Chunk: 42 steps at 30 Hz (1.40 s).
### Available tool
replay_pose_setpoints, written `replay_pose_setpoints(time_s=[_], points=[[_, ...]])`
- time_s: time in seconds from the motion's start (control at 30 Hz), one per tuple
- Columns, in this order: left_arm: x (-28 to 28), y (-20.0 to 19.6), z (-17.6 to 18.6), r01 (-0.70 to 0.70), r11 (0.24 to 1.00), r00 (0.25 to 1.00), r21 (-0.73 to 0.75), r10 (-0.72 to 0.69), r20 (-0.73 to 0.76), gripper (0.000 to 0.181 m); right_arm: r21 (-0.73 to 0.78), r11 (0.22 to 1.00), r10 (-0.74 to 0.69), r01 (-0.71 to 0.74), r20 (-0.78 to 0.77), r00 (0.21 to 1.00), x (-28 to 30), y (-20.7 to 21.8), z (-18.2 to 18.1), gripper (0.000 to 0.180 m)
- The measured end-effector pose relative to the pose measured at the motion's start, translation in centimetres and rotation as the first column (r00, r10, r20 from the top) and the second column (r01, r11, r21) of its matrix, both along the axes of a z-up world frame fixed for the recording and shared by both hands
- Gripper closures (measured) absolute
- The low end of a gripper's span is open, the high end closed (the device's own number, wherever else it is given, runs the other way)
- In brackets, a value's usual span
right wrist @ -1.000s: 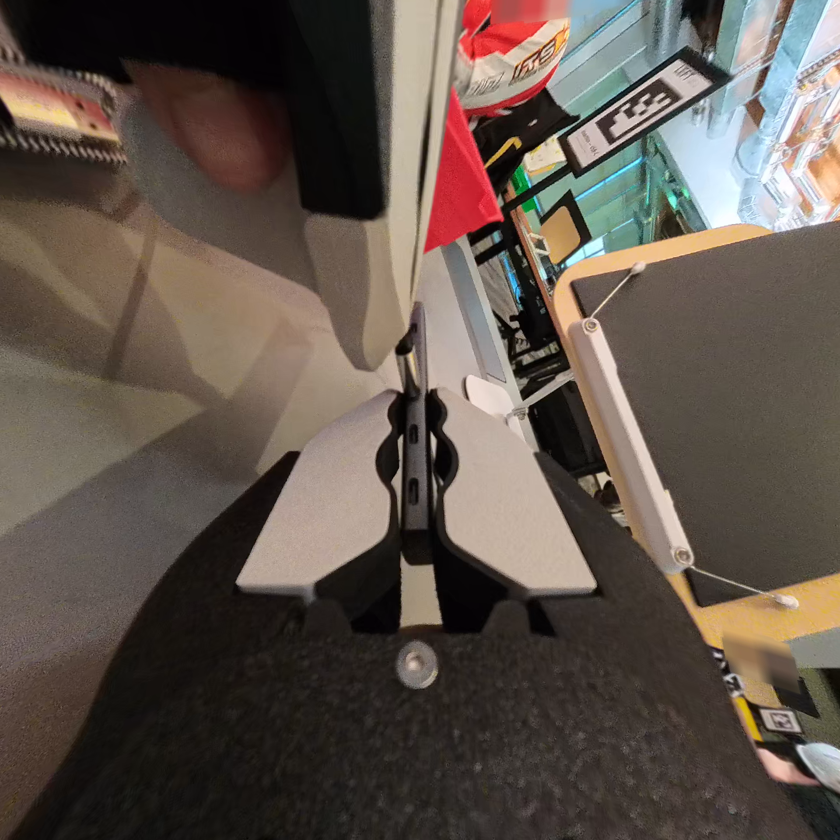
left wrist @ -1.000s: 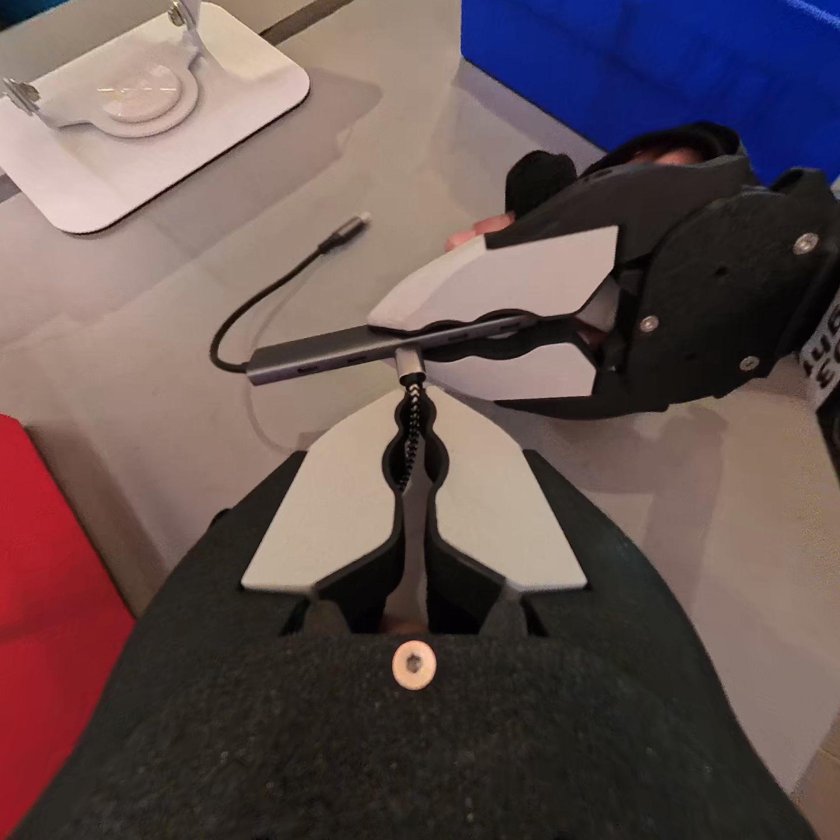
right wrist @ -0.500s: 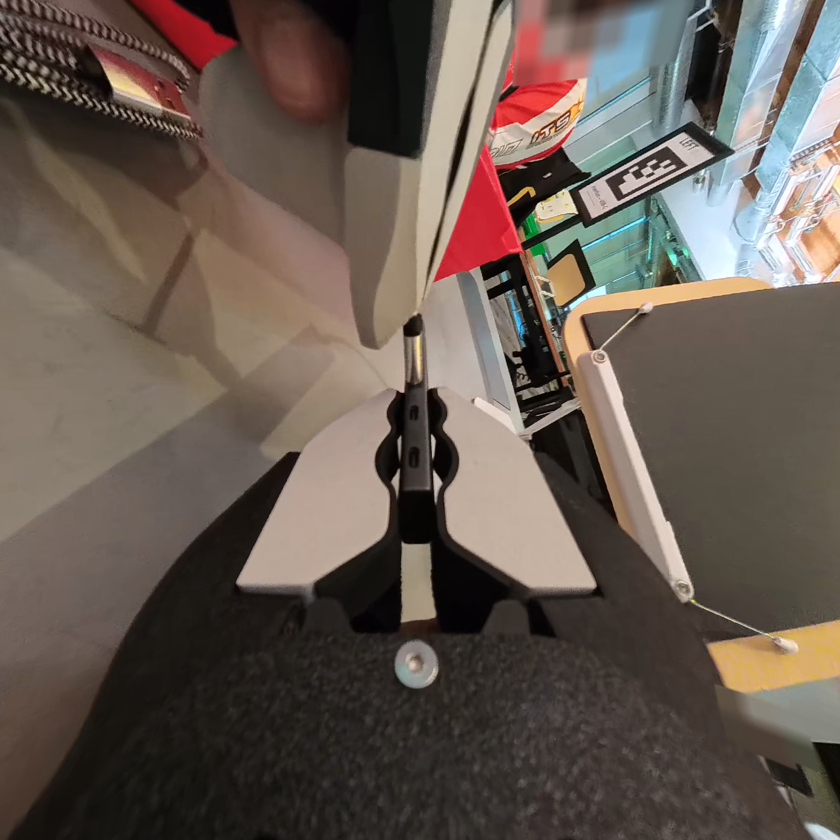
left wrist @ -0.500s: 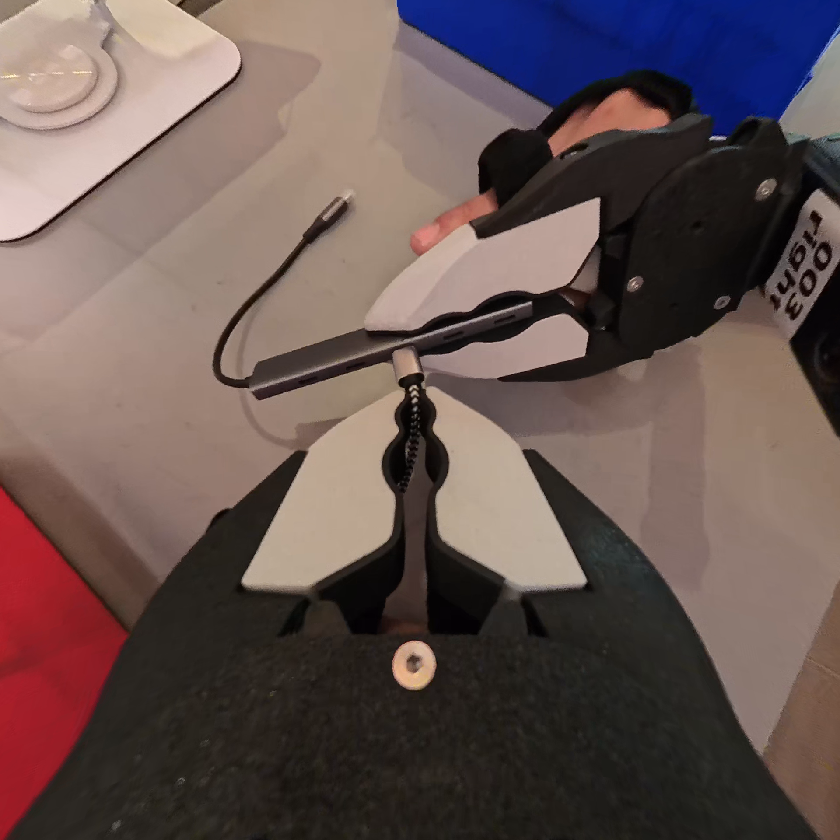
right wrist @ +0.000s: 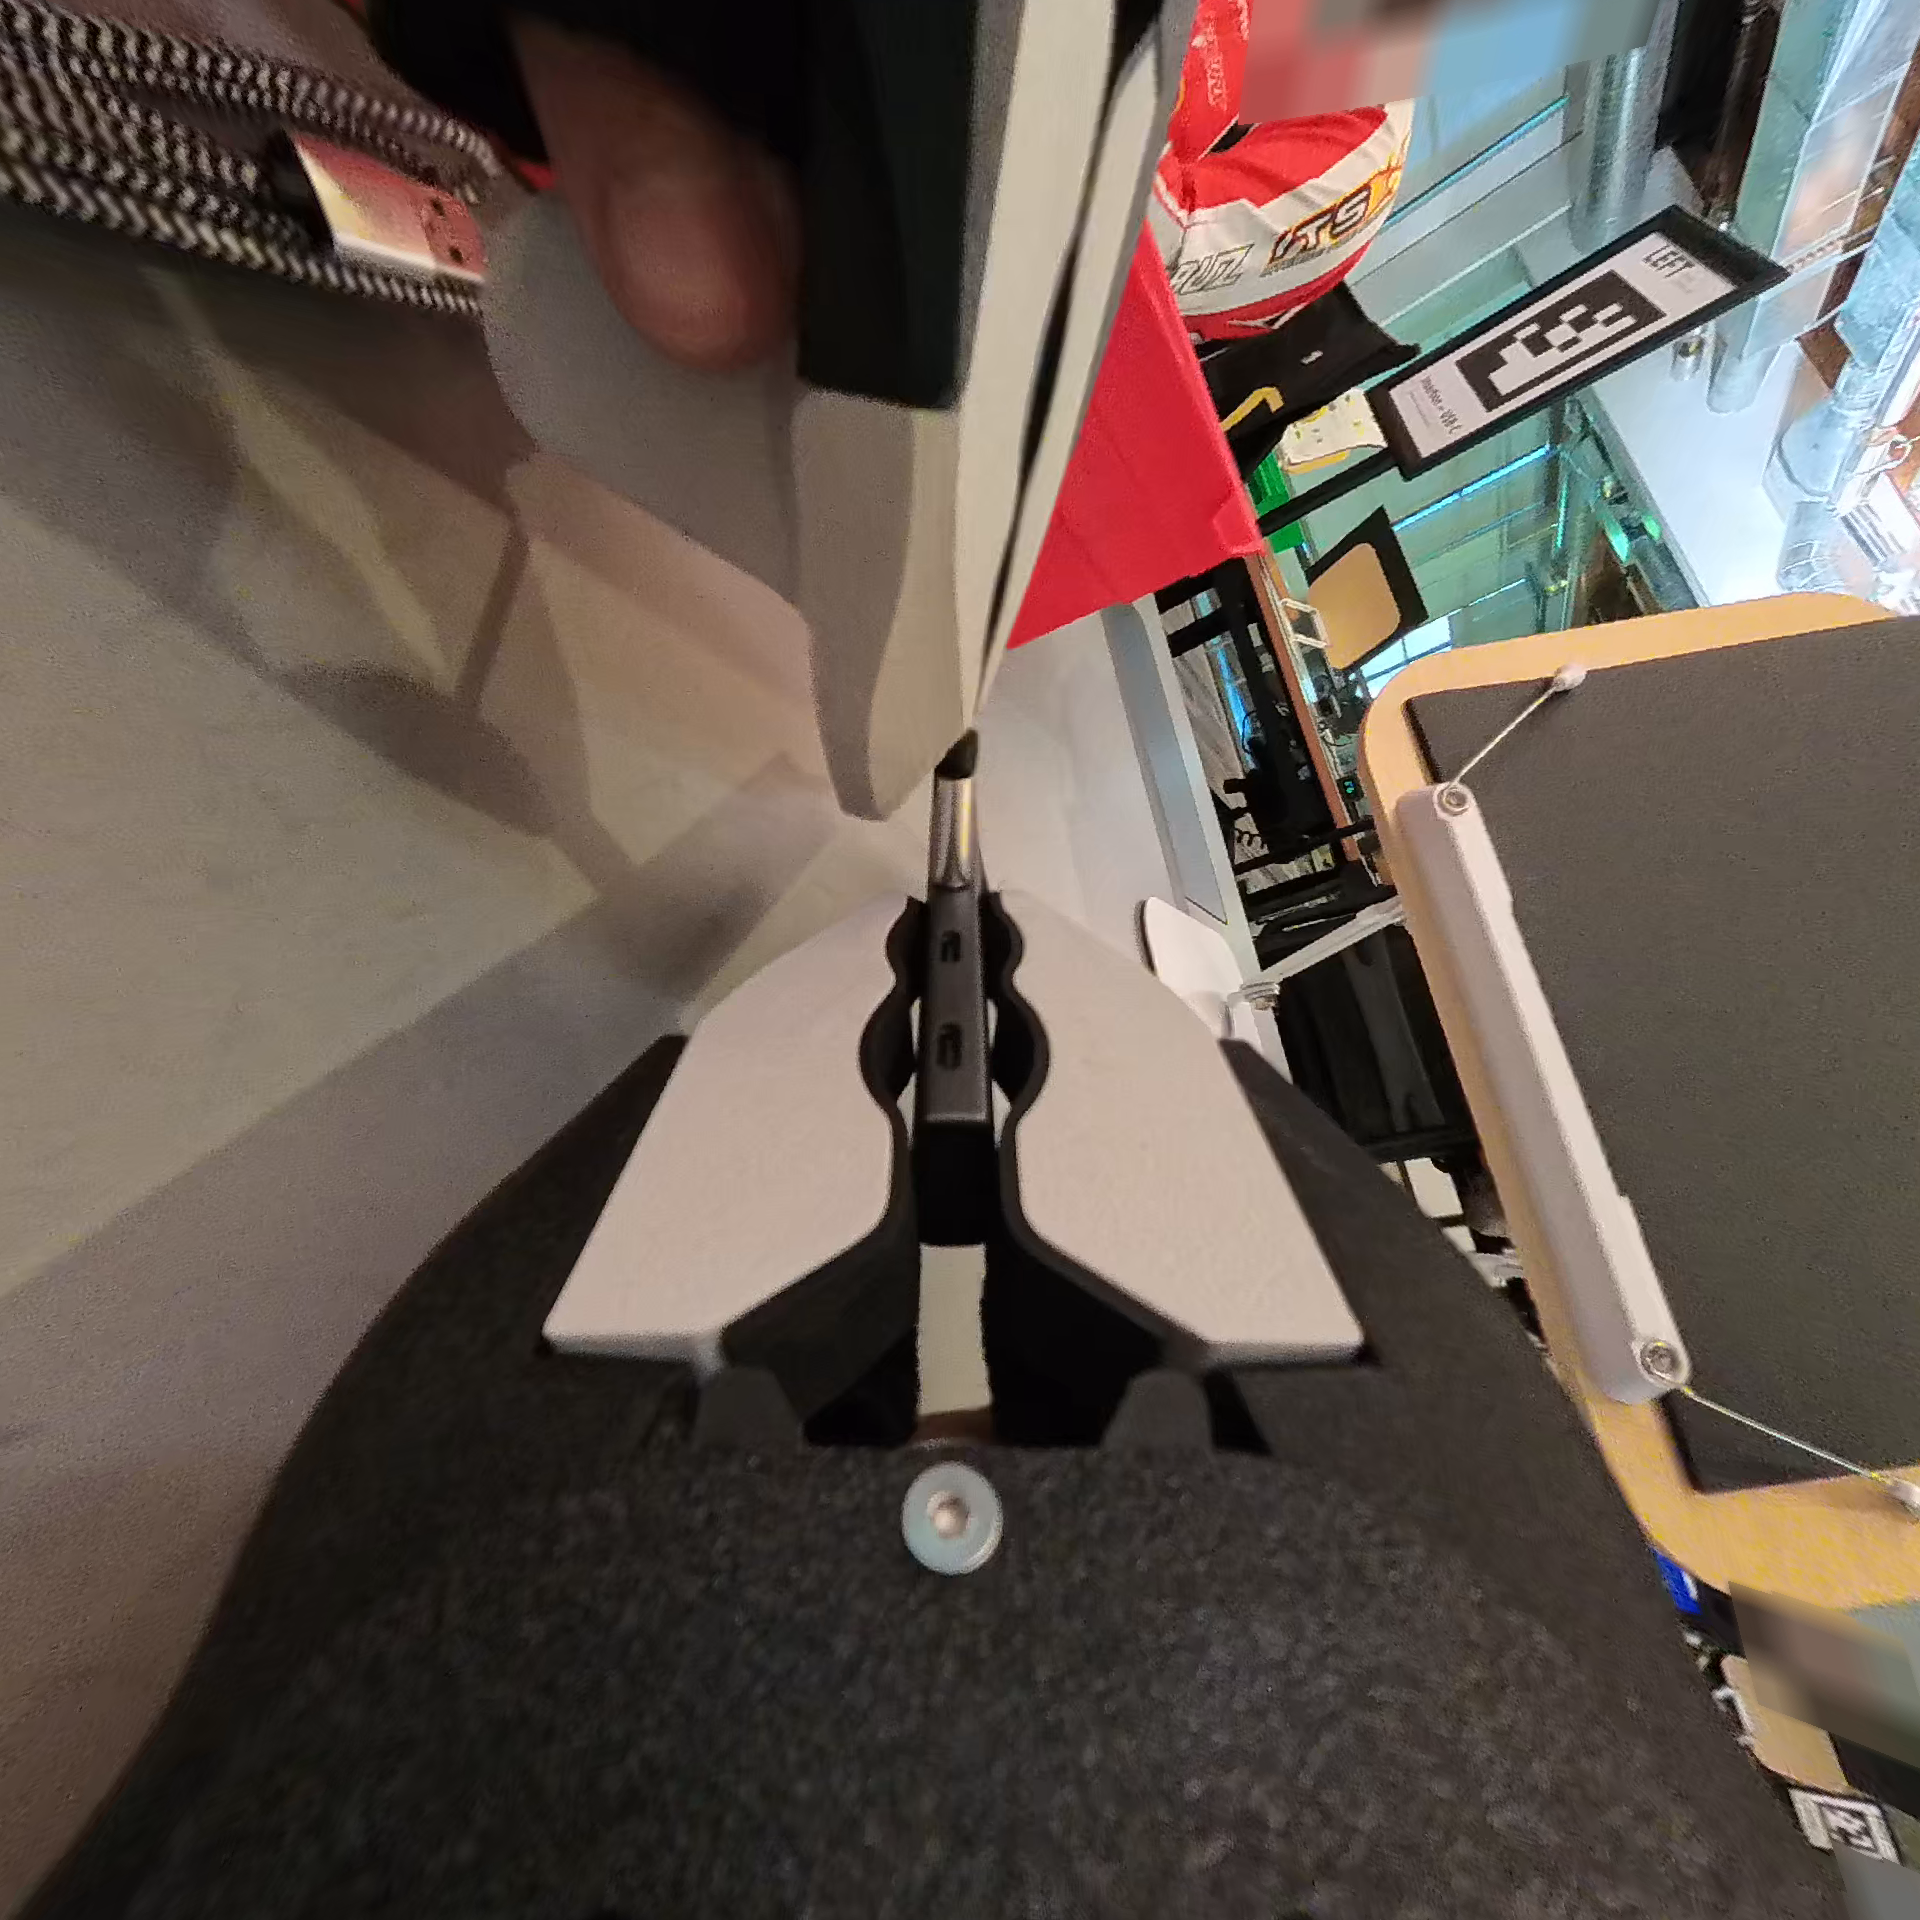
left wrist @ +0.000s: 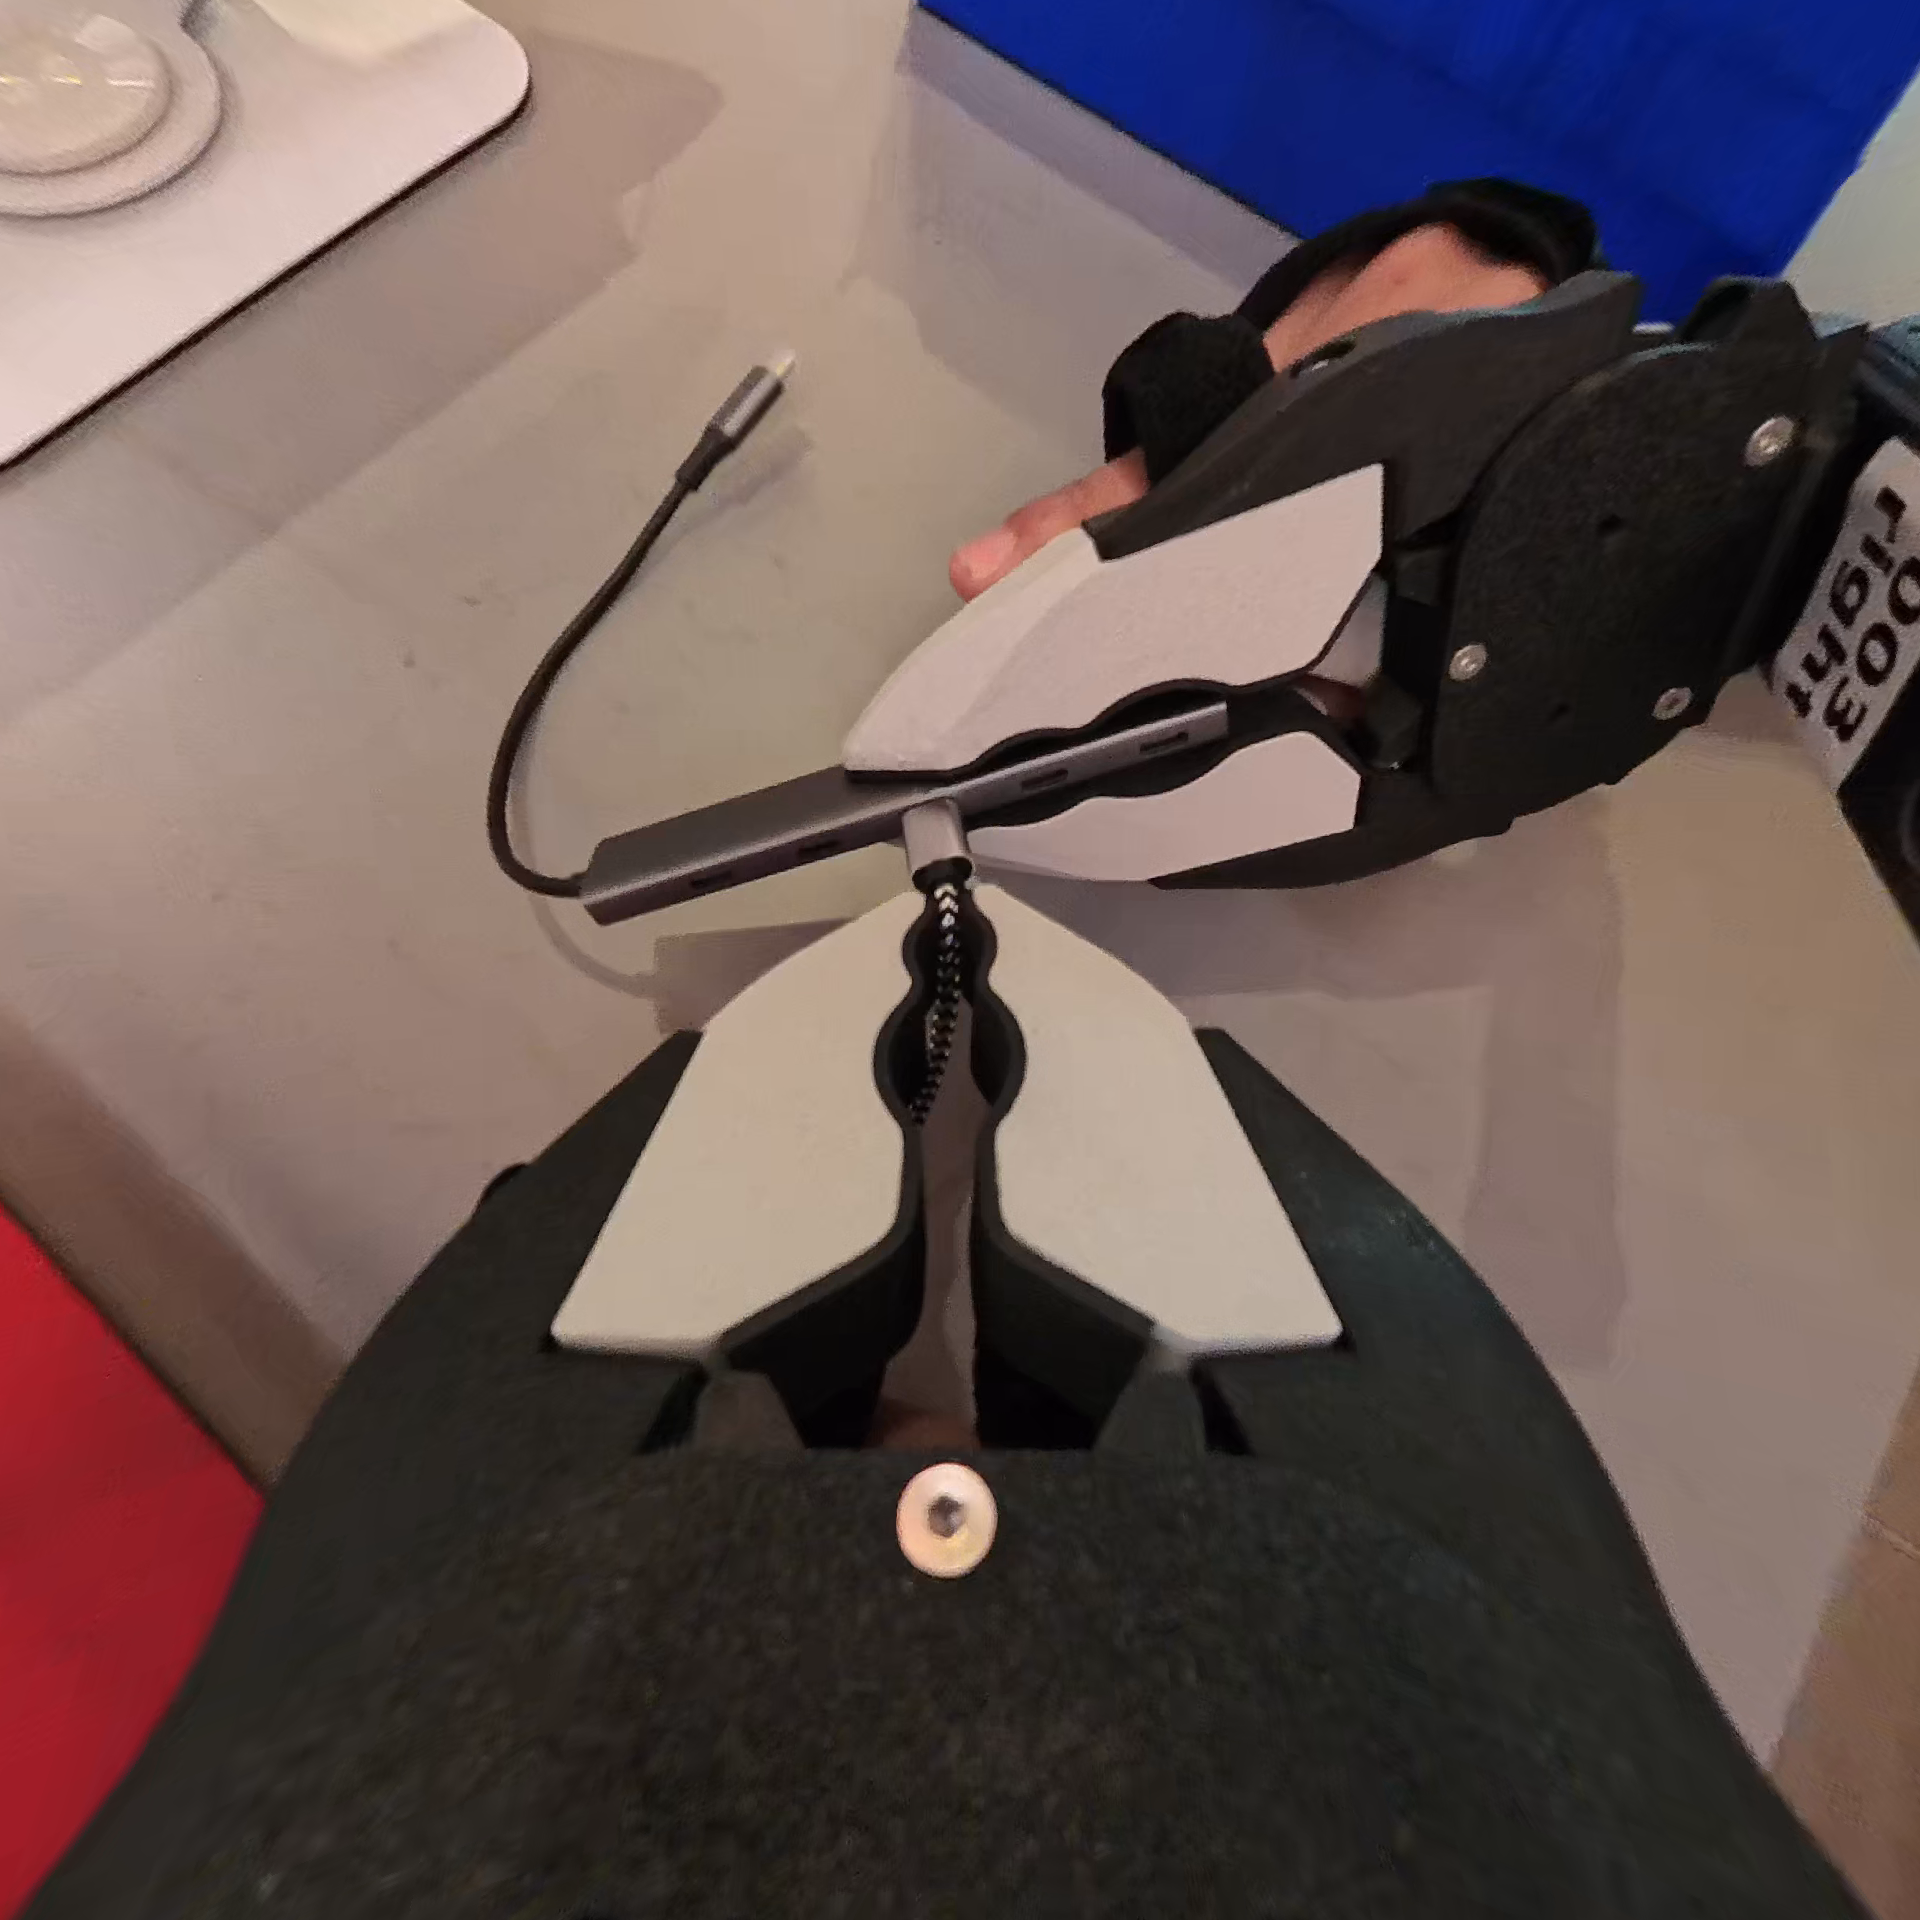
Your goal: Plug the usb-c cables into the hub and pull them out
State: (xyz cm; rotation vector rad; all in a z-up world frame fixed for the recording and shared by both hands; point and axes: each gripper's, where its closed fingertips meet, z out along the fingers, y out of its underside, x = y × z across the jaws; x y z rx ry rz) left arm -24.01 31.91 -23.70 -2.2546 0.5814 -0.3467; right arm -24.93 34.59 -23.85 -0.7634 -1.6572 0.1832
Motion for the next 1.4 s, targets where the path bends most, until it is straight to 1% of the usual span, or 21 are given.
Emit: replay_pose_setpoints(time_s=[0.1,0.2,0.33,0.37,0.43,0.47,0.53,0.57,0.6,0.67,0.73,0.77,0.8,0.83,0.93,1.0,1.07,1.13,1.27,1.33,1.4], points=[[-0.1,0.5,0.5,-0.071,0.996,0.996,0.053,0.074,-0.05,0.179,-0.008,1.0,-0.011,0.01,-0.035,0.999,-0.1,0.6,0.5,0.17],[0.6,-0.2,2.9,-0.144,0.982,0.988,0.124,0.149,-0.036,0.154,-0.036,0.998,-0.052,0.049,-0.078,0.996,0.4,1.7,1.3,0.17],[1.3,-5.0,6.3,-0.157,0.975,0.984,0.156,0.141,0.11,0.152,-0.117,0.991,-0.078,0.064,-0.116,0.99,0.7,2.7,2.0,0.17],[0.4,-6.5,6.8,-0.163,0.975,0.981,0.149,0.144,0.128,0.152,-0.118,0.991,-0.074,0.059,-0.122,0.99,0.7,2.6,2.1,0.17],[-4.0,-8.9,7.6,-0.243,0.957,0.967,0.157,0.225,0.122,0.153,-0.104,0.993,-0.064,0.052,-0.121,0.991,0.6,2.3,2.1,0.17],[-7.0,-9.8,7.6,-0.289,0.946,0.956,0.144,0.276,0.102,0.153,-0.093,0.995,-0.056,0.046,-0.116,0.992,0.5,2.1,2.0,0.17],[-13.9,-11.5,6.0,-0.394,0.919,0.919,0.024,0.394,-0.007,0.15,-0.076,0.996,-0.044,0.036,-0.107,0.993,0.3,1.9,1.8,0.17],[-17.9,-12.0,5.0,-0.476,0.879,0.876,-0.026,0.471,-0.105,0.146,-0.074,0.997,-0.041,0.034,-0.1,0.994,0.2,1.8,1.7,0.17],[-21.6,-12.3,4.4,-0.545,0.838,0.823,-0.03,0.529,-0.206,0.143,-0.074,0.997,-0.037,0.03,-0.095,0.995,0.2,1.8,1.6,0.17],[-26.2,-12.3,3.0,-0.593,0.804,0.761,-0.051,0.538,-0.364,0.143,-0.08,0.997,-0.027,0.02,-0.089,0.996,0.1,1.6,1.5,0.17],[-28.2,-11.7,1.2,-0.608,0.787,0.733,-0.108,0.504,-0.456,0.141,-0.087,0.996,-0.027,0.019,-0.089,0.996,0.2,1.6,1.4,0.17],[-28.5,-11.2,0.3,-0.601,0.789,0.736,-0.127,0.485,-0.473,0.144,-0.092,0.996,-0.027,0.019,-0.087,0.996,0.2,1.6,1.4,0.17],[-28.4,-10.9,-0.6,-0.592,0.79,0.744,-0.161,0.458,-0.487,0.156,-0.096,0.995,-0.029,0.021,-0.086,0.996,0.3,1.7,1.4,0.17],[-28.3,-10.9,-1.4,-0.577,0.792,0.753,-0.199,0.422,-0.505,0.176,-0.098,0.995,-0.033,0.024,-0.088,0.996,0.3,1.7,1.4,0.17],[-28.6,-10.7,-0.5,-0.577,0.804,0.727,-0.147,0.422,-0.542,0.179,-0.112,0.993,-0.038,0.027,-0.093,0.995,0.4,1.9,1.5,0.17],[-28.7,-10.8,1.9,-0.597,0.798,0.713,-0.082,0.481,-0.51,0.18,-0.117,0.993,-0.039,0.028,-0.096,0.995,0.4,2.0,1.6,0.17],[-29.4,-11.2,6.0,-0.621,0.783,0.666,0.036,0.551,-0.503,0.179,-0.122,0.992,-0.043,0.031,-0.096,0.994,0.3,2.1,1.6,0.17],[-29.7,-11.7,11.4,-0.629,0.76,0.631,0.167,0.624,-0.462,0.179,-0.129,0.991,-0.047,0.034,-0.1,0.994,0.3,2.2,1.6,0.17],[-29.5,-12.3,22.6,-0.602,0.699,0.612,0.387,0.715,-0.338,0.179,-0.14,0.99,-0.05,0.034,-0.111,0.993,0.4,2.2,1.8,0.17],[-29.2,-12.8,28.0,-0.582,0.645,0.592,0.496,0.754,-0.286,0.179,-0.141,0.989,-0.055,0.039,-0.114,0.992,0.4,2.3,1.9,0.17],[-28.0,-13.1,32.6,-0.542,0.621,0.613,0.566,0.753,-0.239,0.179,-0.144,0.989,-0.06,0.042,-0.121,0.991,0.5,2.4,2.0,0.17]])
